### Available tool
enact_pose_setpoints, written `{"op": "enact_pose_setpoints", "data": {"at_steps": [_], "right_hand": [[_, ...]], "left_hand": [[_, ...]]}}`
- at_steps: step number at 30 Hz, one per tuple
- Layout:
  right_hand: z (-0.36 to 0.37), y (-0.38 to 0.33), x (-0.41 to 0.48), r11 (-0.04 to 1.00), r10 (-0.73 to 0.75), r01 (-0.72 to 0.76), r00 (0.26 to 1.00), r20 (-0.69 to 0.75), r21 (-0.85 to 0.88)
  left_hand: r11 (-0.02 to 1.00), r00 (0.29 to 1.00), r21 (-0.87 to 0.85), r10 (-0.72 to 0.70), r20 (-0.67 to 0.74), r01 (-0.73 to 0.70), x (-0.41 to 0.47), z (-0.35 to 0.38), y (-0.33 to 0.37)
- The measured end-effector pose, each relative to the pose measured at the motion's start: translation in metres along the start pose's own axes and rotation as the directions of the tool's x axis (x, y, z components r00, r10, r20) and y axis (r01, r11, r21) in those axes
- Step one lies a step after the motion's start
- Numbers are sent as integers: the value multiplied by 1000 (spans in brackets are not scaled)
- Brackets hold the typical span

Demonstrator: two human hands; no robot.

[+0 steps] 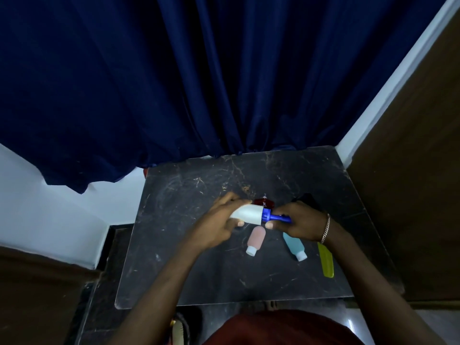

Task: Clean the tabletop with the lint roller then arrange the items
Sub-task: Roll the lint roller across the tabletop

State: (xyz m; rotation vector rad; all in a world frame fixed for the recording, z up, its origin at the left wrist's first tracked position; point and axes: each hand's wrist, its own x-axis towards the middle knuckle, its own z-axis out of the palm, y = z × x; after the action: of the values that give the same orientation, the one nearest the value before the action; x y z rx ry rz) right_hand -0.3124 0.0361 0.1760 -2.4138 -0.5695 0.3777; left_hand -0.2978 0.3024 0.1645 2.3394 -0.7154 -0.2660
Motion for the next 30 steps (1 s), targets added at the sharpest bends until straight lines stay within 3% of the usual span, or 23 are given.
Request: {"op": "enact_pose_setpoints", "data": {"at_steps": [10,21,25,30], "right_hand": [[23,-35,6,1000,20,-20,1000,-4,15],[38,-43,-14,992,124,-121,984,-131,33],[36,-23,-22,987,157,-160,949,-274,11],[5,29,-12,949,314,-292,854,-415,118]], "left_hand": [[1000,1000,5,8,2,-8,-18,-10,1],[995,996,-45,87,-26,-88,-16,-17,-5],[999,999,0,36,-23,-36,4,-16,-1],[991,999,125,-35,-13,37,43,-13,-6]]}}
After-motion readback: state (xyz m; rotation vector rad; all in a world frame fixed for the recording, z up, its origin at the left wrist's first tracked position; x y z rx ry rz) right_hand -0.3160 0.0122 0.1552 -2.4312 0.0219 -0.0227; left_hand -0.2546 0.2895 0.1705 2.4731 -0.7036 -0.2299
